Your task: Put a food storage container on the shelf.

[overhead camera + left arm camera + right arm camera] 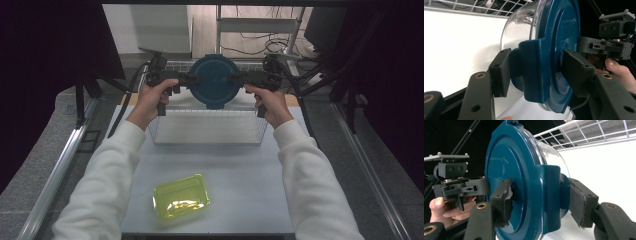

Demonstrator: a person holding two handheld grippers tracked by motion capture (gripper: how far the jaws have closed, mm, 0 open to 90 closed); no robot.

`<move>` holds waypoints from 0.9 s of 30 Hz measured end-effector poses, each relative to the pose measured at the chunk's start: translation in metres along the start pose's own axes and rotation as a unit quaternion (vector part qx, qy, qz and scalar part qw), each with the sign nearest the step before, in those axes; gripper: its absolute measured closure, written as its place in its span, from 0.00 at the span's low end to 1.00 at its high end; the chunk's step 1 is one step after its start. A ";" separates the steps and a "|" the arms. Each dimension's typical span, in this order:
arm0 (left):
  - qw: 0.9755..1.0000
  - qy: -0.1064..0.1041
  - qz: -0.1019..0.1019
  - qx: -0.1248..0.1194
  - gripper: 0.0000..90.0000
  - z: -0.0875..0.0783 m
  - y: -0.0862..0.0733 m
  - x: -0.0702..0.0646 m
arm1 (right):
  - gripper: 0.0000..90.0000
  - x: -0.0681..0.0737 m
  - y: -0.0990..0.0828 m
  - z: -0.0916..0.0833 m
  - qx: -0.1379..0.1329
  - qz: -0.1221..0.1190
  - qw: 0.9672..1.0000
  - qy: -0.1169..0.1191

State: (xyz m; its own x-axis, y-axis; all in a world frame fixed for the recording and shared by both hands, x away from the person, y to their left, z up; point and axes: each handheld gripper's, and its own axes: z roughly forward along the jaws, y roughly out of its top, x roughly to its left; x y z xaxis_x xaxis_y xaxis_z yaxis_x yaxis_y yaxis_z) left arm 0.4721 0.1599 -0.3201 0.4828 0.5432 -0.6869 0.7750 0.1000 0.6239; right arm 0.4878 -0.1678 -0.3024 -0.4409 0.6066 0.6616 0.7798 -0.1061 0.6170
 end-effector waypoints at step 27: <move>0.997 -0.027 -0.066 0.005 0.45 0.014 0.013 0.027 | 0.44 -0.019 0.011 0.018 -0.011 0.097 0.995 -0.015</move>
State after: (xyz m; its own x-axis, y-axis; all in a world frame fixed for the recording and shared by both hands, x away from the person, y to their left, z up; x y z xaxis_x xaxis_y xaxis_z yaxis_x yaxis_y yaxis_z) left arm 0.5009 0.1645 -0.3353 0.3972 0.4805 -0.7819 0.8371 0.1596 0.5233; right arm 0.5131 -0.1663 -0.3160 -0.2689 0.5966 0.7561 0.8385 -0.2414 0.4886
